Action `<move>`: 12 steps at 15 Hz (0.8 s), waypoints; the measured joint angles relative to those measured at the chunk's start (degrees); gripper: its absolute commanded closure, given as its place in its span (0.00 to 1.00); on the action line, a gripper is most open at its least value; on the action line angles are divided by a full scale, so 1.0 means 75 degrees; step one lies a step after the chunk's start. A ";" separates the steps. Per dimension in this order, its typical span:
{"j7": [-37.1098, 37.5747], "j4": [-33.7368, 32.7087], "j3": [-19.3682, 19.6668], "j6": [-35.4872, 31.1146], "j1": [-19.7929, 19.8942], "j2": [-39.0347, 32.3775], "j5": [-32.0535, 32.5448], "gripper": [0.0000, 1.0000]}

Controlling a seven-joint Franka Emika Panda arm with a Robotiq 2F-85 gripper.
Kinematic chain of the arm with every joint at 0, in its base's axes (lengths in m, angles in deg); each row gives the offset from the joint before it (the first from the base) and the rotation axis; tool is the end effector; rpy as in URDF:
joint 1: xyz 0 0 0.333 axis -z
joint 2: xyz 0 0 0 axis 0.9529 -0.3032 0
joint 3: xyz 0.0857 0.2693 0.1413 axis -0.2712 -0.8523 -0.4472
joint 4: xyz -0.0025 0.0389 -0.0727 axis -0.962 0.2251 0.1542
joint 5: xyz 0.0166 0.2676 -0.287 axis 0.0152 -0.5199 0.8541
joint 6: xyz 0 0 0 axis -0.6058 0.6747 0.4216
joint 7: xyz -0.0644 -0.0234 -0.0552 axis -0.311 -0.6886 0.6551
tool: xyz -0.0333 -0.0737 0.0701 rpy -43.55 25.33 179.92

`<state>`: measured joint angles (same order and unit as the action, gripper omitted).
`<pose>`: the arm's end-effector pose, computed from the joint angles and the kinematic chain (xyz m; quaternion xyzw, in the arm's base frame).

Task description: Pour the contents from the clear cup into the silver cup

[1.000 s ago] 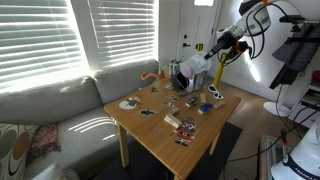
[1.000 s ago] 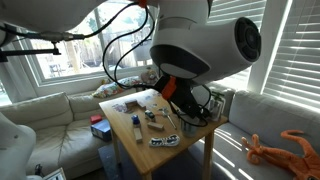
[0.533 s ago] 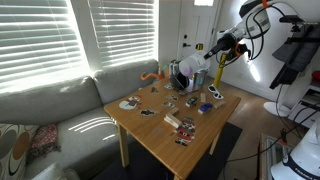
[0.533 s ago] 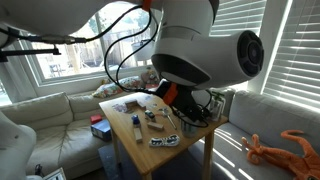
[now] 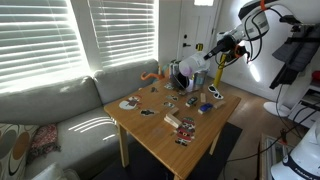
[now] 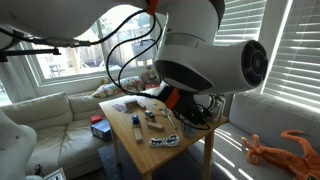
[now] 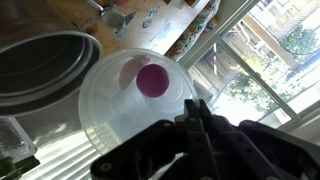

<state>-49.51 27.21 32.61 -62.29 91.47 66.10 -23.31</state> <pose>0.4442 -0.2704 0.5084 -0.8320 -0.1389 -0.3150 0.4351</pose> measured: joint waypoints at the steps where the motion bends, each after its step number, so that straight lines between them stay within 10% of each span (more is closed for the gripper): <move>1: 0.0000 0.0000 0.0000 0.0000 0.0000 -0.0007 0.0007 0.99; 12: -0.1328 -0.0168 0.0116 0.0565 0.0267 -0.0259 0.0008 0.99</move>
<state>-59.47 25.95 33.48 -58.05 93.48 64.15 -23.25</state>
